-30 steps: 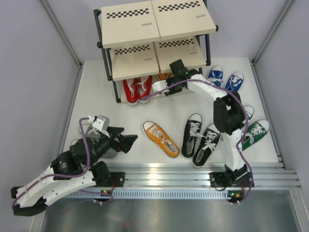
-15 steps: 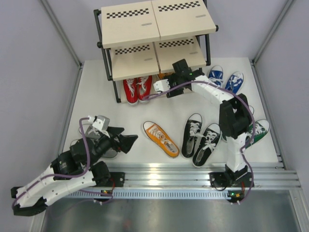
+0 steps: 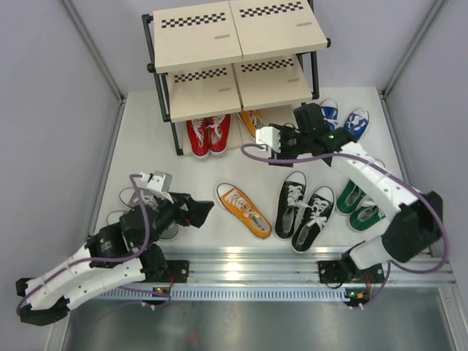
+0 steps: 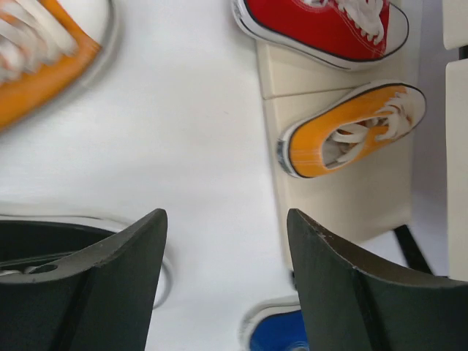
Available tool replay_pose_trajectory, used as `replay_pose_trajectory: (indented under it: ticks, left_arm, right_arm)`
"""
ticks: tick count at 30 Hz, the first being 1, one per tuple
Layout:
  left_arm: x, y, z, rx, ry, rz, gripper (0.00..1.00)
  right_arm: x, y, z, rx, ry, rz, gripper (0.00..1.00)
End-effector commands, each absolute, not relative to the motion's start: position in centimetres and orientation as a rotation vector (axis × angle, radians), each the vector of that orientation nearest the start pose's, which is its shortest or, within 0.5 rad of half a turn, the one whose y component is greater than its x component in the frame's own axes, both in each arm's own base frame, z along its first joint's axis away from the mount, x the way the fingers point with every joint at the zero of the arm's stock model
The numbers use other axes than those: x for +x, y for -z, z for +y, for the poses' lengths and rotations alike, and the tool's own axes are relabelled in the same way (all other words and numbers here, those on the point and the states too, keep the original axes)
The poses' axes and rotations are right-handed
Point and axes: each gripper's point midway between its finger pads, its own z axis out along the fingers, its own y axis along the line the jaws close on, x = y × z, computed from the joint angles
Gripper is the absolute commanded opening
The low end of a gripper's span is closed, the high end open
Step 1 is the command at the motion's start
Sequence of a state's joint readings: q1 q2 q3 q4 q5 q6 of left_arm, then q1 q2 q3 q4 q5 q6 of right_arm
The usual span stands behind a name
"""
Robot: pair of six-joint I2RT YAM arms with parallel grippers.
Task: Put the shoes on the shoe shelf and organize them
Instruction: Place the shoe at the shoe shelf, then pick up the shoe at the center of the board.
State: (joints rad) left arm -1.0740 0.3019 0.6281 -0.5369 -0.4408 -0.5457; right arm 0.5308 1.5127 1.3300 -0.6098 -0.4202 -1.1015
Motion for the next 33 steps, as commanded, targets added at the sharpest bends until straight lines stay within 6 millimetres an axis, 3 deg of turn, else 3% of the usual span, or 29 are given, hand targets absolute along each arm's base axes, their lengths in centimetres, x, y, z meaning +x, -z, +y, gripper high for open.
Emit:
replay_pose_trajectory:
  ticks: [1, 2, 4, 5, 6, 7, 9, 10, 15, 27, 30, 31, 33]
  left_arm:
    - [15.9, -21.5, -17.9, 0.061, 0.777, 1.927, 0.98]
    - [16.1, -21.2, -18.7, 0.004, 0.81, 1.949, 0.98]
    - [16.4, -19.1, -20.3, -0.017, 0.793, 2.031, 0.96]
    - [16.6, -18.3, -20.9, -0.074, 0.807, 2.066, 0.95]
    - [16.9, -18.1, -21.7, -0.107, 0.824, 2.075, 0.95]
    - [17.2, -16.4, -22.4, -0.129, 0.789, 2.129, 0.94]
    - [17.7, -15.7, -23.5, -0.245, 0.81, 2.163, 0.91]
    - [17.9, -14.2, -24.1, -0.267, 0.774, 2.21, 0.89]
    - [18.6, -12.4, -26.4, -0.427, 0.763, 2.289, 0.81]
    - [20.1, -7.5, -29.1, -0.676, 0.688, 2.419, 0.64]
    - [20.6, -5.9, -29.6, -0.677, 0.642, 2.466, 0.45]
    - [20.7, -5.8, -29.7, -0.675, 0.641, 2.47, 0.34]
    - [21.0, -5.6, -30.0, -0.65, 0.647, 2.474, 0.26]
  right_arm:
    - [27.2, -22.8, 25.7, -1.549, -0.6, 1.536, 0.67]
    - [25.8, -23.8, 25.4, -1.52, -0.634, 1.526, 0.67]
    - [23.4, -22.4, 24.8, -1.493, -0.738, 1.584, 0.68]
    - [22.5, -22.9, 24.4, -1.479, -0.747, 1.568, 0.68]
    - [22.2, -22.8, 23.9, -1.454, -0.755, 1.574, 0.69]
    - [21.6, -21.7, 23.6, -1.425, -0.8, 1.597, 0.71]
    - [21.7, -21.8, 22.2, -1.357, -0.794, 1.596, 0.72]
    - [21.4, -20.6, 21.8, -1.342, -0.816, 1.613, 0.72]
    - [21.3, -19.5, 20.2, -1.296, -0.838, 1.652, 0.72]
    - [20.6, -19.8, 20.1, -1.308, -0.853, 1.62, 0.73]
    - [20.3, -19.6, 20.1, -1.328, -0.865, 1.612, 0.74]
    - [20.0, -19.3, 20.1, -1.339, -0.881, 1.616, 0.74]
    - [19.0, -18.8, 20.2, -1.394, -0.913, 1.592, 0.74]
